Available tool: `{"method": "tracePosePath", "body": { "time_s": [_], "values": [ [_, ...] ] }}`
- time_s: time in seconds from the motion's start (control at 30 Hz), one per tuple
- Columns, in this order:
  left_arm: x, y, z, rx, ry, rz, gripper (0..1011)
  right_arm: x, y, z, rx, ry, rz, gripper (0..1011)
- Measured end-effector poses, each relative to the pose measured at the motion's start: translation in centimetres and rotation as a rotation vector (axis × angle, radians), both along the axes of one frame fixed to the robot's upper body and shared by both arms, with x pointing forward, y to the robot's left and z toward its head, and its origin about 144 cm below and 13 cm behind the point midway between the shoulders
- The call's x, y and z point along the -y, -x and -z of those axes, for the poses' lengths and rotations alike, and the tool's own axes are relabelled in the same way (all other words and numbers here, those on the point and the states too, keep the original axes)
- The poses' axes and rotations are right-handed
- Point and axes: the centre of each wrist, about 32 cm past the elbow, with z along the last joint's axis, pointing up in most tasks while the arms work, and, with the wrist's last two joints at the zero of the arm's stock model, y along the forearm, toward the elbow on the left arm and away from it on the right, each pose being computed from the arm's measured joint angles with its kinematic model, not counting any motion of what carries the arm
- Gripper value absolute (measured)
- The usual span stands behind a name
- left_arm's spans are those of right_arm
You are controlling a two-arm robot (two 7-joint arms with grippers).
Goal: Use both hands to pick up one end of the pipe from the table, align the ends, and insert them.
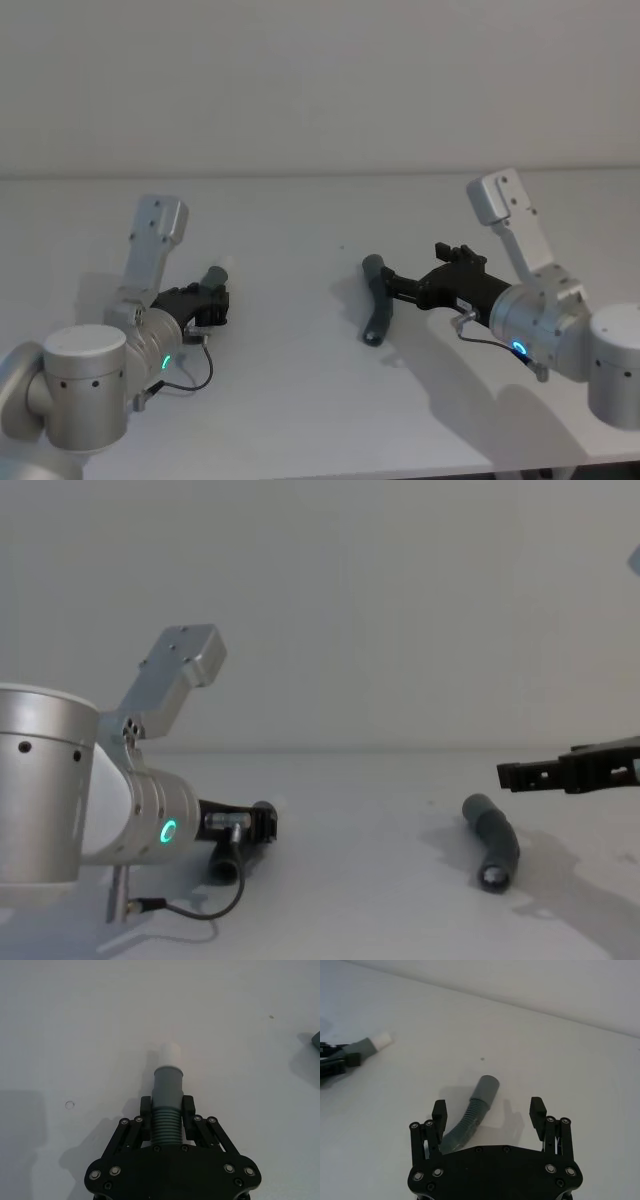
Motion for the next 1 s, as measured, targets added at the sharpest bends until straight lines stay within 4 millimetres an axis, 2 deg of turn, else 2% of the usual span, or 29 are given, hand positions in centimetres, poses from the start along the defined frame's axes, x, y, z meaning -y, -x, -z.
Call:
{"method": "tracePosePath", "body": {
  "time_s": [0.43, 1.0],
  "values": [
    [0.0, 0.0, 0.0, 0.0, 0.0, 0.0, 329, -1.4, -2.2, 0.4, -0.04, 0.024, 0.045, 1006],
    [0.0, 0.0, 0.0, 0.0, 0.0, 0.0, 329, -2.9, -2.9, 0.8, -0.073, 0.002, 0.089, 1006]
  ]
}}
